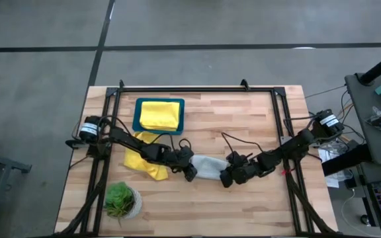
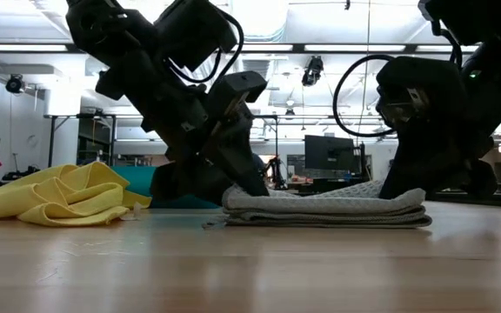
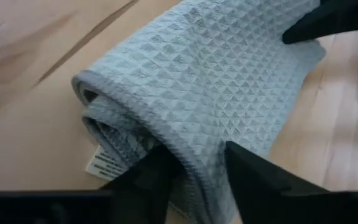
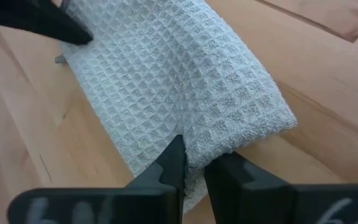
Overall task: Fold microfiber towels
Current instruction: Put the gray microfiber towel into the blue bin
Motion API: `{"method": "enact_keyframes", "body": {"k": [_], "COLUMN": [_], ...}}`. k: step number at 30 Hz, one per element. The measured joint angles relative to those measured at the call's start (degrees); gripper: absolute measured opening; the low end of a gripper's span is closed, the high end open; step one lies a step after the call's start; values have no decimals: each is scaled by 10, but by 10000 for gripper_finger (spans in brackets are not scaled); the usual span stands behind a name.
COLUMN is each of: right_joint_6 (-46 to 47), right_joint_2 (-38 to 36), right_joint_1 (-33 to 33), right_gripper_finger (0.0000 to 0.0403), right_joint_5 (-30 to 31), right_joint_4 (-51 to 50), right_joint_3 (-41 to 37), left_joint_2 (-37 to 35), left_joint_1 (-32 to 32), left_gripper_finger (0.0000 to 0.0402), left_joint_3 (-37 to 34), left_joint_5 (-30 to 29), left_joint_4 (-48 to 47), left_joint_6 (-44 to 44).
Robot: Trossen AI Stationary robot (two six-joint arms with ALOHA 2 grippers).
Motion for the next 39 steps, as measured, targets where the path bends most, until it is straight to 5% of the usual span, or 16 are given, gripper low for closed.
{"method": "enact_keyframes", "body": {"k": [8,14,21,29,39], "right_joint_6": [-11,-16,-28,-30,-65], "right_joint_2": [0,0,0,0,-3], "right_joint_1": [0,0,0,0,-1], "right_gripper_finger": [41,41,40,40,40], "right_joint_5": [1,1,4,10,11], "right_joint_4": [3,7,26,30,42], "right_joint_3": [-1,-1,-3,-3,3], "left_joint_2": [-4,3,15,18,-3], "left_joint_1": [0,0,0,-2,-3], "left_gripper_finger": [242,255,196,23,13], "left_joint_3": [3,2,1,0,0], "left_joint_5": [11,-3,-9,-15,-29], "left_joint_4": [-8,-6,20,28,24], "left_joint_6": [-21,-27,-23,5,26]}}
